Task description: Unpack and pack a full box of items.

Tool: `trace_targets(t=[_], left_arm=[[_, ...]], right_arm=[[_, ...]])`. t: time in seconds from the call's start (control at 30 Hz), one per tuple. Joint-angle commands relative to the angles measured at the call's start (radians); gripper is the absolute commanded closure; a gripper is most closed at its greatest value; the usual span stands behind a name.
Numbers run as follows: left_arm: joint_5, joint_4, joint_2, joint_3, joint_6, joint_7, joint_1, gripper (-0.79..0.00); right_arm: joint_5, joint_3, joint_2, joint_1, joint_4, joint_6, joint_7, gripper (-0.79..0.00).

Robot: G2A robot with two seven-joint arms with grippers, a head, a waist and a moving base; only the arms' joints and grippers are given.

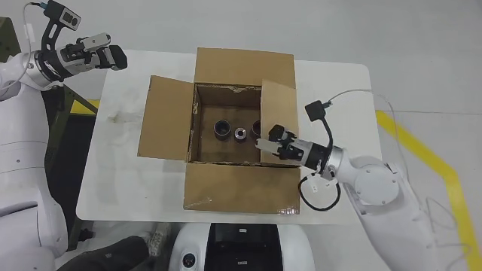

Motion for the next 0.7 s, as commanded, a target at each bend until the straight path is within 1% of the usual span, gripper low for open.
trace_targets(t=[0.0, 0.3, 0.67], left_arm=[[0.000, 0.000, 0.000, 0.000, 0.000, 0.000, 0.000, -0.785], [0.000, 0.000, 0.000, 0.000, 0.000, 0.000, 0.000, -0.785], [0.000, 0.000, 0.000, 0.000, 0.000, 0.000, 0.000, -0.785]], right_arm=[[-0.016, -0.016, 0.000, 0.011, 0.011, 0.008, 0.005, -0.785], [-0.065, -0.067, 0.000, 0.038, 0.044, 0.042, 0.013, -0.785], [-0.083, -0.065, 0.006, 0.047, 0.048, 0.059, 0.008, -0.785]])
